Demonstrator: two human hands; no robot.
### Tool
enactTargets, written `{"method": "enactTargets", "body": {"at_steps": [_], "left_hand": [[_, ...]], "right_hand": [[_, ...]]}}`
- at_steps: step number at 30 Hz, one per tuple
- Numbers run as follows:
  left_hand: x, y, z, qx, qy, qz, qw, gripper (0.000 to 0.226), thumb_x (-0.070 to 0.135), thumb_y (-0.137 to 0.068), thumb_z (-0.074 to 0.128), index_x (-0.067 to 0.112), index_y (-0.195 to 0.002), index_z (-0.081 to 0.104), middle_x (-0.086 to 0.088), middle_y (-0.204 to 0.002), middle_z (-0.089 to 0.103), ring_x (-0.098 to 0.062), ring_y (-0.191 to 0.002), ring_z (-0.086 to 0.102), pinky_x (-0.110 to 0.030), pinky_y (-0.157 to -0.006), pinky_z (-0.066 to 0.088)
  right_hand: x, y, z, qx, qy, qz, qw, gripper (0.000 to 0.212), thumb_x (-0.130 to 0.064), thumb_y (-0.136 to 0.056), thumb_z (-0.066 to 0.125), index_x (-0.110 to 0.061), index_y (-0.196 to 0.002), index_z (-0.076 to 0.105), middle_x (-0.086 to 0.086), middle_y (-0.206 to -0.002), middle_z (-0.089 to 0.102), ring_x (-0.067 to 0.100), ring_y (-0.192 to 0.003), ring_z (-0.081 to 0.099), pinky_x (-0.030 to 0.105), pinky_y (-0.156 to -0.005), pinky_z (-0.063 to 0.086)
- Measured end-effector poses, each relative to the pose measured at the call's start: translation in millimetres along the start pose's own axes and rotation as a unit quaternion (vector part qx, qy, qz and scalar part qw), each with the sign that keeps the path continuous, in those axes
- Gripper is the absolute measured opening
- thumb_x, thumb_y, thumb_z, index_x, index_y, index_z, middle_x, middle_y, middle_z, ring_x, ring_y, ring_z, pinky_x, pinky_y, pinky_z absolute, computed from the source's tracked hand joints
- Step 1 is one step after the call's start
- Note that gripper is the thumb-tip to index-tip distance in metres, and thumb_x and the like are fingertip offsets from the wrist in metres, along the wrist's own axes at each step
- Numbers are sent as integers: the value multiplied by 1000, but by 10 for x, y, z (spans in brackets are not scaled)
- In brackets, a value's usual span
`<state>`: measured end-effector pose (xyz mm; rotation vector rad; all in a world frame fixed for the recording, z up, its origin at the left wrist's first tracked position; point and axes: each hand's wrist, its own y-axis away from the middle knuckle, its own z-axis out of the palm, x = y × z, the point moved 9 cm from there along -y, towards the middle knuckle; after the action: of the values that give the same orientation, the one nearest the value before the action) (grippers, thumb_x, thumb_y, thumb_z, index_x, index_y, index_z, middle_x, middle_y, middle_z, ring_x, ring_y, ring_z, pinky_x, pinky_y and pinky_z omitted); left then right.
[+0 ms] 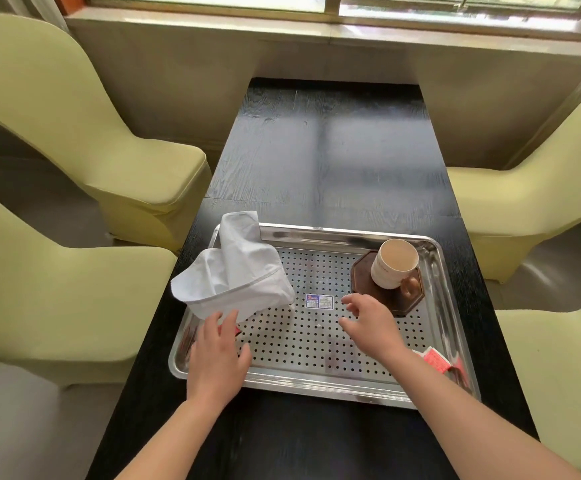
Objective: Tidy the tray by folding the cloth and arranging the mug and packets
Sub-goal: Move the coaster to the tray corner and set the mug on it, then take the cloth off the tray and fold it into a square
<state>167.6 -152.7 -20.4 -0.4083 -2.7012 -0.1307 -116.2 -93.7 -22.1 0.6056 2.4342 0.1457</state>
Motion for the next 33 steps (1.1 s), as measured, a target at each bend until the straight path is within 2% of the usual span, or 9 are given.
{"method": "enactTargets", "body": {"at_steps": [4, 8, 12, 15, 18, 20, 22, 25, 33], "left_hand": [[-195, -220, -205, 57, -57, -29, 996, 74, 33, -77, 75, 18, -139, 38, -16, -137, 39, -36, -126, 37, -55, -94, 46], [-416, -544, -16, -52, -67, -90, 992, 76, 42, -84, 68, 30, -148, 29, -7, -158, 19, -34, -147, 4, -63, -106, 32], [-393, -769, -9, -50, -32, -38, 997, 19, 25, -92, 60, 16, -106, 70, -5, -125, 57, -30, -131, 39, -47, -88, 50], [-290, -775, -100, -29, 25, -3, 999, 15, 17, -93, 58, 12, -85, 69, -1, -89, 61, -26, -95, 56, -39, -68, 49], [-177, -741, -183, -14, 50, 30, 998, 12, 15, -92, 60, 14, -95, 72, 0, -91, 65, -23, -92, 58, -40, -72, 52], [-111, -735, -244, -4, 48, 54, 997, 9, 15, -91, 63, 13, -93, 71, 0, -88, 64, -22, -90, 58, -40, -71, 52], [-46, -759, -357, 12, 27, 73, 997, 7, 15, -88, 67, 12, -93, 71, -1, -86, 64, -23, -88, 58, -39, -70, 52], [-46, -832, -539, 43, -56, 66, 995, 25, 18, -74, 82, 15, -96, 71, -3, -77, 67, -26, -74, 58, -40, -67, 52], [-103, -978, -1006, 95, -69, 12, 993, 26, 35, -92, 60, 16, -75, 67, -3, -78, 61, -26, -79, 50, -38, -70, 36]], "right_hand": [[-295, -68, 276, -26, -26, 2, 999, 44, -24, -90, 69, -18, -132, 61, -1, -114, 67, 11, -98, 58, 30, -92, 50], [-637, -206, 579, -63, -80, 18, 995, 63, -24, -87, 73, -28, -144, 47, -3, -134, 59, 16, -109, 61, 42, -96, 54], [-1003, -344, 775, -94, -74, -31, 992, 95, -16, -81, 78, -43, -154, 23, -5, -159, 27, 22, -126, 53, 47, -97, 54], [-1155, -386, 920, -125, 36, -83, 988, 99, -18, -82, 77, -56, -150, 17, -11, -167, 4, 24, -131, 50, 44, -94, 55], [-1150, -464, 1014, -147, 85, -88, 982, 51, -27, -87, 74, -34, -133, 56, -5, -161, 29, 25, -126, 55, 46, -96, 53], [-1138, -513, 960, -140, 51, -57, 987, 7, -27, -91, 70, -21, -90, 67, 3, -121, 63, 25, -100, 65, 43, -87, 56], [-1121, -567, 795, -98, -9, -31, 995, 16, -26, -94, 66, -16, -81, 65, 3, -91, 66, 23, -81, 64, 40, -74, 56], [-1203, -587, 284, -4, -92, -41, 995, 15, -24, -95, 62, -12, -88, 68, 3, -88, 66, 17, -74, 58, 32, -65, 48], [-1113, -208, -1138, 158, -271, -121, 942, 17, -6, -86, 71, -23, -88, 70, -6, -101, 73, 16, -94, 69, 34, -85, 56]]}}
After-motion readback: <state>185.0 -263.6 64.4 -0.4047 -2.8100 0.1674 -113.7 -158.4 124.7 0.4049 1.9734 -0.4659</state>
